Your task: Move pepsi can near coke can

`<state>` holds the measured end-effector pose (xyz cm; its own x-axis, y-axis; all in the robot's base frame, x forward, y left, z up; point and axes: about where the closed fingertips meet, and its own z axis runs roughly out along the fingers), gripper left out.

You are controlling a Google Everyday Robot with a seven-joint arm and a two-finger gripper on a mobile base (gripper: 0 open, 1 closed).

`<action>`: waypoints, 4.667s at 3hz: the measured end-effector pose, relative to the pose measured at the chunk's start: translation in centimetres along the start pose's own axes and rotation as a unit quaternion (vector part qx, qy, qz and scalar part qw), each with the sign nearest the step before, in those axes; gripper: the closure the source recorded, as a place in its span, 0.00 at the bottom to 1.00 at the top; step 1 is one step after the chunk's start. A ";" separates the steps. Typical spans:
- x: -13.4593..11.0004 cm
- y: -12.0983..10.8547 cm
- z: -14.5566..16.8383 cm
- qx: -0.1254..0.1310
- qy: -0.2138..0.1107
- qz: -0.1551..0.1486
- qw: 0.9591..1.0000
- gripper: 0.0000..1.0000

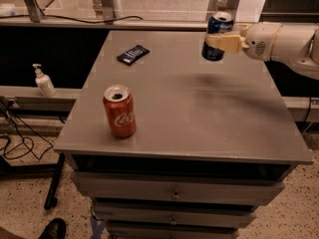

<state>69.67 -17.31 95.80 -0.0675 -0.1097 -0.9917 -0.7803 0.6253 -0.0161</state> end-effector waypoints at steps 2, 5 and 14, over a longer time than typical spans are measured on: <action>0.6 6.3 -0.7 -0.083 0.021 0.010 0.996 1.00; 2.4 17.3 -3.0 -0.157 0.033 0.023 0.987 1.00; 7.9 28.8 3.4 -0.273 0.049 -0.054 0.959 0.36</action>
Offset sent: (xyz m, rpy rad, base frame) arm -0.1023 0.0448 -0.0110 -0.0096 0.0992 0.2442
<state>48.79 2.50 87.09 -0.0048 -0.2403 -0.9707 -0.9936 0.1103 -0.0224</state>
